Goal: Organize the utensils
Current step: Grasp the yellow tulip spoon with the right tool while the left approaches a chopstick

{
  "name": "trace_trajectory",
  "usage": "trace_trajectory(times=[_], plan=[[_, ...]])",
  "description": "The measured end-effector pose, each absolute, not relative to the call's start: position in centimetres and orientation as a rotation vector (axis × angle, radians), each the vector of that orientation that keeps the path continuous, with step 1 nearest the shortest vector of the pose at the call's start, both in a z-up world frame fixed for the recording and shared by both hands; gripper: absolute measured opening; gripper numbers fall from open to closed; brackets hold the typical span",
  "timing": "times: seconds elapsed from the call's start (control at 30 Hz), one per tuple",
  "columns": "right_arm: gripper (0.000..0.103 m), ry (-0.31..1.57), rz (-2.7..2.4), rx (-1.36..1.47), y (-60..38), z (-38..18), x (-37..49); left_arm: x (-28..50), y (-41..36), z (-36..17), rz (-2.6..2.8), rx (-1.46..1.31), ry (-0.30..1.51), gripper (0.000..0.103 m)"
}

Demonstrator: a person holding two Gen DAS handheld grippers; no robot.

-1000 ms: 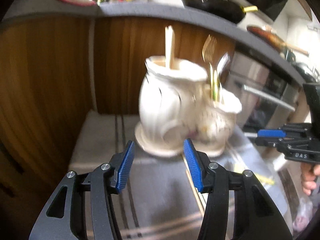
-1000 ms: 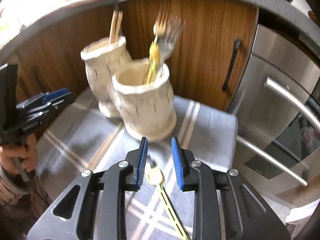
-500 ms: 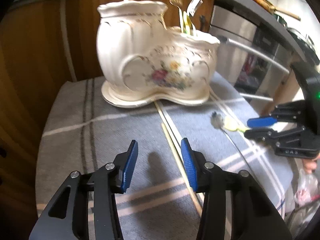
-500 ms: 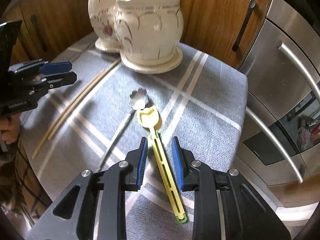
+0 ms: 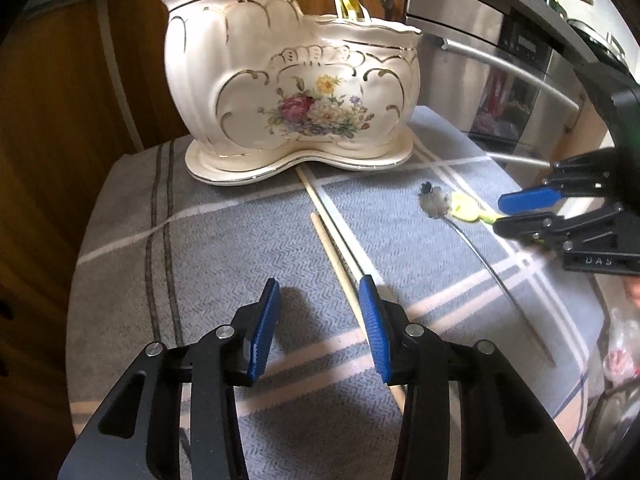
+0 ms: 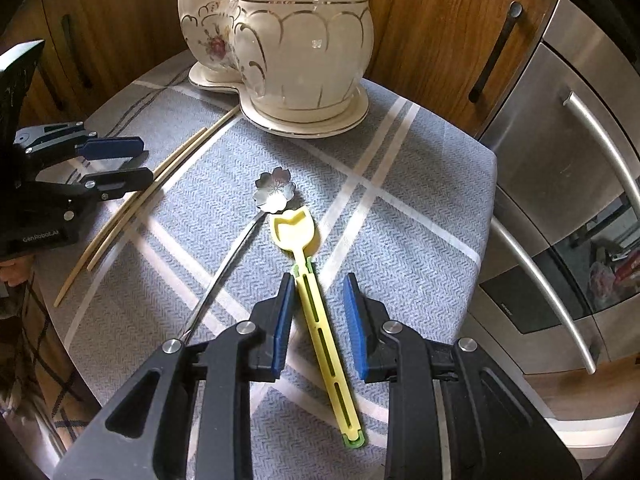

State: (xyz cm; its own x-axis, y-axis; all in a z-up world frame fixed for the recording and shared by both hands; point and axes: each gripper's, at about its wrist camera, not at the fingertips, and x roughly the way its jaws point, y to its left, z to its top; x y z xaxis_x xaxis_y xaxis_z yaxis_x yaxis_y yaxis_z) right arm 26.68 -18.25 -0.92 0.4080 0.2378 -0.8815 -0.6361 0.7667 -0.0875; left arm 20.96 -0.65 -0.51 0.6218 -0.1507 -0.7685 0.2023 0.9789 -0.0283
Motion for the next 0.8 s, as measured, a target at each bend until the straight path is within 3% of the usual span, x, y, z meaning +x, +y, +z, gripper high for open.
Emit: trace_trajectory(times=[0.5, 0.8], plan=[[0.024, 1.143, 0.597, -0.685, -15.1, -0.4, 27.2, 21.5, 0.3, -0.1, -0.239, 0.116, 0.989, 0.043], [0.018, 1.212, 0.631, -0.634, -15.4, -0.5, 29.0, 21.4, 0.4, -0.1, -0.291, 0.193, 1.053, 0.043]])
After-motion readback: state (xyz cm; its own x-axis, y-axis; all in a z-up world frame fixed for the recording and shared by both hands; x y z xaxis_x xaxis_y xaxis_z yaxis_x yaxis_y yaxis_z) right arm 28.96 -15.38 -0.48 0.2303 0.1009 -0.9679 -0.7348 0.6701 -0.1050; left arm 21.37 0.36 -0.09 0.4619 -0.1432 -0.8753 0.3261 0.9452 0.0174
